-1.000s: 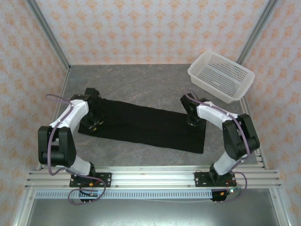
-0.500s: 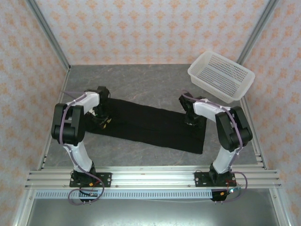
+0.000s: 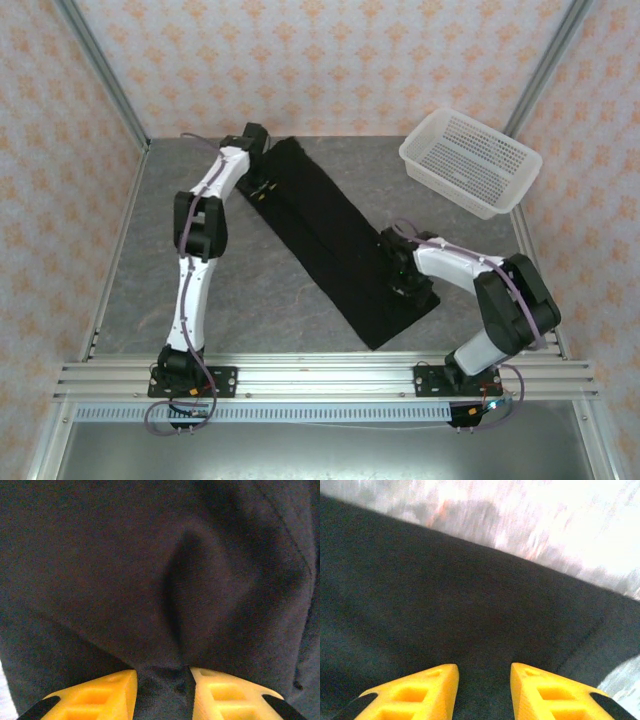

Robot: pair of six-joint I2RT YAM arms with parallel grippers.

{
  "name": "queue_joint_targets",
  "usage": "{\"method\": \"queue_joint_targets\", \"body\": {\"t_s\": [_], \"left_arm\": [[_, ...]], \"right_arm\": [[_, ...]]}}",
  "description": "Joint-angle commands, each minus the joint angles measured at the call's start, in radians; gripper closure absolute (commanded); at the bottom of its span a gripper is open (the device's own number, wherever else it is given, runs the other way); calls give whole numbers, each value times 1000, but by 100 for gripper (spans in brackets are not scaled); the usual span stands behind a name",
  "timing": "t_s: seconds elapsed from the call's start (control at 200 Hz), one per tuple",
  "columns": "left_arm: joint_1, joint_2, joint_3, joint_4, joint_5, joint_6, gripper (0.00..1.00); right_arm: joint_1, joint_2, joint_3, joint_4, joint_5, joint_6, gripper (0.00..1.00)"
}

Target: Fold and stack the t-shirts

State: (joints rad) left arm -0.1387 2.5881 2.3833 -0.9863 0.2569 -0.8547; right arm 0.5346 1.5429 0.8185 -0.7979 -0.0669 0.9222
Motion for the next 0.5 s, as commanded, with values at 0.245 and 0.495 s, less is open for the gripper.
{"method": "queue_joint_targets", "body": {"t_s": [0.245,0.495], "left_arm": [[-125,231,204,270,162,-112,65],[-141,237,427,202,114,-52,47]], "right_arm": [[299,113,-27,182,-215,392,65],[337,122,116,84,-159,447,64]]}}
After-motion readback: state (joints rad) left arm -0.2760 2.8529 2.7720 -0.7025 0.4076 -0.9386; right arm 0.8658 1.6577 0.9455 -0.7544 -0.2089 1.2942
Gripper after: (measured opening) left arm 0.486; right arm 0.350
